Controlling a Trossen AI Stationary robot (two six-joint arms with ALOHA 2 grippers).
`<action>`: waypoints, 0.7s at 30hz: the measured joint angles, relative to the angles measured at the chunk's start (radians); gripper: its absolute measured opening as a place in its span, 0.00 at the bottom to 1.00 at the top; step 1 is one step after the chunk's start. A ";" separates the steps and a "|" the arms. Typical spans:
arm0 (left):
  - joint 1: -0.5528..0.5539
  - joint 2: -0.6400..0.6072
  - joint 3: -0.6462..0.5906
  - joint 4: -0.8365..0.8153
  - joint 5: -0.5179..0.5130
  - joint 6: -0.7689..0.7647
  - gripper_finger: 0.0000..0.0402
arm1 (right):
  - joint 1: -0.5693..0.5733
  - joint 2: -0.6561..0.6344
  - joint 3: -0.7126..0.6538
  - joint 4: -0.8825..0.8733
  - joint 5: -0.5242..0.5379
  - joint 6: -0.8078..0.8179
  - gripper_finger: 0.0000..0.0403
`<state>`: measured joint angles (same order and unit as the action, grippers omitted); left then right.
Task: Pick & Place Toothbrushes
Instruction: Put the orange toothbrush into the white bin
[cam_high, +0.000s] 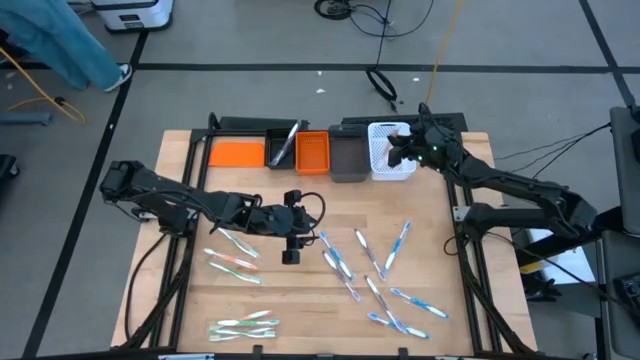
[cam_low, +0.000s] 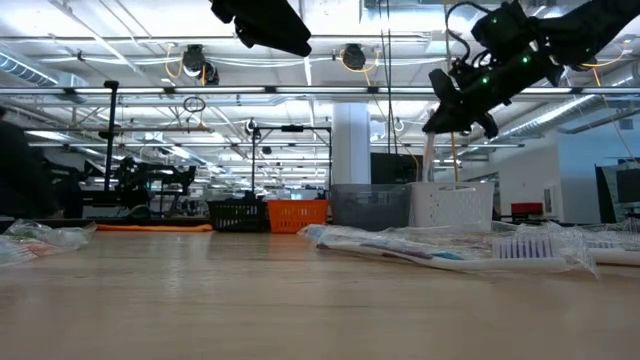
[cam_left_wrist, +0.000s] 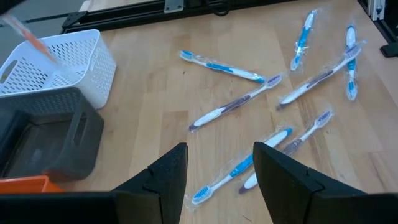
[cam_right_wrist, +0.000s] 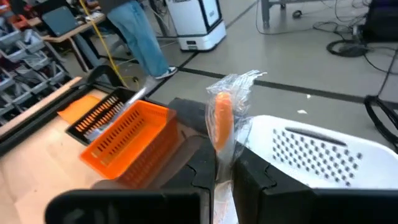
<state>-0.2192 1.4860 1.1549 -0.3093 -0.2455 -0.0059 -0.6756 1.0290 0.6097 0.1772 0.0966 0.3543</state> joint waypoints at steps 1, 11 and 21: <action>0.000 0.000 0.000 0.000 0.000 0.000 0.45 | -0.009 0.003 -0.009 0.006 -0.010 0.001 0.04; 0.000 0.000 0.000 0.019 0.000 0.002 0.45 | -0.079 0.058 -0.082 0.120 -0.101 0.050 0.04; 0.000 0.000 0.000 0.023 0.000 0.005 0.45 | -0.084 0.103 -0.112 0.179 -0.101 0.053 0.12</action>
<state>-0.2192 1.4860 1.1549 -0.2863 -0.2459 -0.0013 -0.7597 1.1322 0.4980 0.3560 -0.0040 0.4072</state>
